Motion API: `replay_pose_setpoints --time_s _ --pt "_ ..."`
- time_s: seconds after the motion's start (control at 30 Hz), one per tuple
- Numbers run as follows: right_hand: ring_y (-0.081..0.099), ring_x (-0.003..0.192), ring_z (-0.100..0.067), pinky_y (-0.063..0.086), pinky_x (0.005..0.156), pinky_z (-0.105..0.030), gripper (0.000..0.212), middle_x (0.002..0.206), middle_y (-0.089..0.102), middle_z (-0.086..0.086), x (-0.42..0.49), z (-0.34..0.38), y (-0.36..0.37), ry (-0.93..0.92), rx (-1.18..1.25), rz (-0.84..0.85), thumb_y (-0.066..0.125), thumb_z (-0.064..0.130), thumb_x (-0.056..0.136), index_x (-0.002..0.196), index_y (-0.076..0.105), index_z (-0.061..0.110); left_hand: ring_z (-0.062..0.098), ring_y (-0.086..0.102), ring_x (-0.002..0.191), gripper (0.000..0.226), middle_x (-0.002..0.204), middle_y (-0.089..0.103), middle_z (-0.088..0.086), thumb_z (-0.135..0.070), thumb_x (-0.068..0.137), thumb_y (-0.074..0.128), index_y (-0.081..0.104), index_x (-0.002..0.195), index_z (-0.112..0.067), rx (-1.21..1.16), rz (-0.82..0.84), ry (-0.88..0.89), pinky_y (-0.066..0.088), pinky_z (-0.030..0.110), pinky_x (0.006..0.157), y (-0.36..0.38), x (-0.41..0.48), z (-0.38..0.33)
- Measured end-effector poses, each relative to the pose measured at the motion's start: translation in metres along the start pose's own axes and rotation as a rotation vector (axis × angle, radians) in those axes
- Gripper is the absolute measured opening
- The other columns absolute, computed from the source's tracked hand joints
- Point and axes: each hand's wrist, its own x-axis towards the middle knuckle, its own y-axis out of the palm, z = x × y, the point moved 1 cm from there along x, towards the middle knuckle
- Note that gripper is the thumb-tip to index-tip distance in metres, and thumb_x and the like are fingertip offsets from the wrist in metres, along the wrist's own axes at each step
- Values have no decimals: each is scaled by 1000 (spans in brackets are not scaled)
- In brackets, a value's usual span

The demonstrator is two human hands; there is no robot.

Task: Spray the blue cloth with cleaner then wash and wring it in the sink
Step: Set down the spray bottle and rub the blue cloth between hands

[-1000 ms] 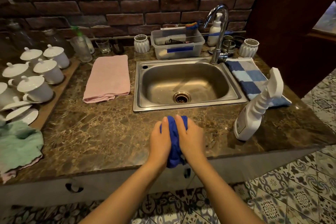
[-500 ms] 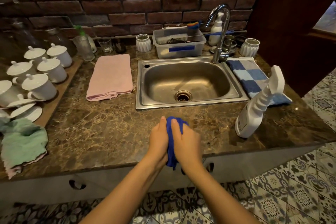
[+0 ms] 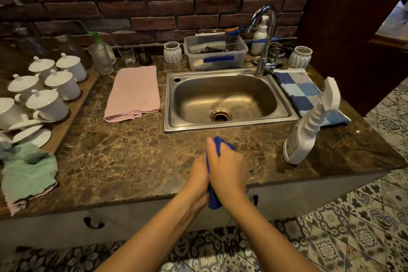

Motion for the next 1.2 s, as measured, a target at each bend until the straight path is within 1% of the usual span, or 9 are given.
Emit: replay_pose_setpoints --time_s 0.1,0.3,0.4,0.5,0.67,0.87,1.03,1.13,1.2 --pt "55 69 -31 38 61 -33 52 68 58 -11 37 -6 -7 60 22 18 32 47 95 61 48 11 6 56 36 34 39 56 -2 -16 96 46 51 62 -11 24 13 -36 45 18 39 9 -7 4" --pt "41 55 -15 33 54 -30 50 53 45 -1 30 -31 -15 160 247 142 39 39 96 51 43 16 19 67 66 34 74 69 8 -41 82 59 66 87 -8 -28 106 -79 54 33 69 -5 -1 -8" --pt "46 54 -15 36 56 -31 48 55 52 -2 -1 -26 -12 83 300 161 40 41 95 55 50 16 21 68 59 54 65 70 12 -48 90 45 70 68 -5 -164 66 -107 57 25 57 -12 6 -15" --pt "55 56 -21 38 55 -34 53 56 56 -4 -11 -11 -4 -88 115 72 31 49 94 56 49 17 19 65 61 45 68 66 10 -53 85 52 64 69 -12 -69 -4 9 53 26 62 -5 5 -11" --pt "60 69 -32 39 61 -35 55 71 65 -15 21 -17 -2 49 101 -77 29 42 97 67 59 9 16 65 65 34 69 70 7 -32 93 50 67 70 -14 112 -29 96 51 29 67 3 -4 -5" --pt "61 68 -29 40 59 -33 53 70 65 -14 -9 11 7 -67 113 -43 31 44 96 68 59 8 10 54 46 37 44 56 -3 -24 94 46 55 60 -14 -19 -48 63 43 19 45 -7 1 -11" --pt "39 49 -18 28 57 -30 55 48 40 -1 36 9 1 74 267 -29 37 36 97 46 35 17 6 57 51 35 45 60 -7 -23 93 50 56 59 -18 69 -43 132 45 22 51 -3 -1 -11" --pt "46 54 -21 33 56 -32 53 53 50 -6 28 2 8 111 281 16 37 35 97 49 41 14 12 50 52 36 52 57 0 -18 90 49 52 54 -16 205 -155 258 38 24 50 -7 3 -26" --pt "53 60 -24 37 58 -31 49 62 59 -11 13 7 15 102 271 73 36 37 97 54 46 14 17 52 61 33 59 58 4 -26 88 53 56 57 -15 126 -156 239 39 27 56 -16 9 -31"
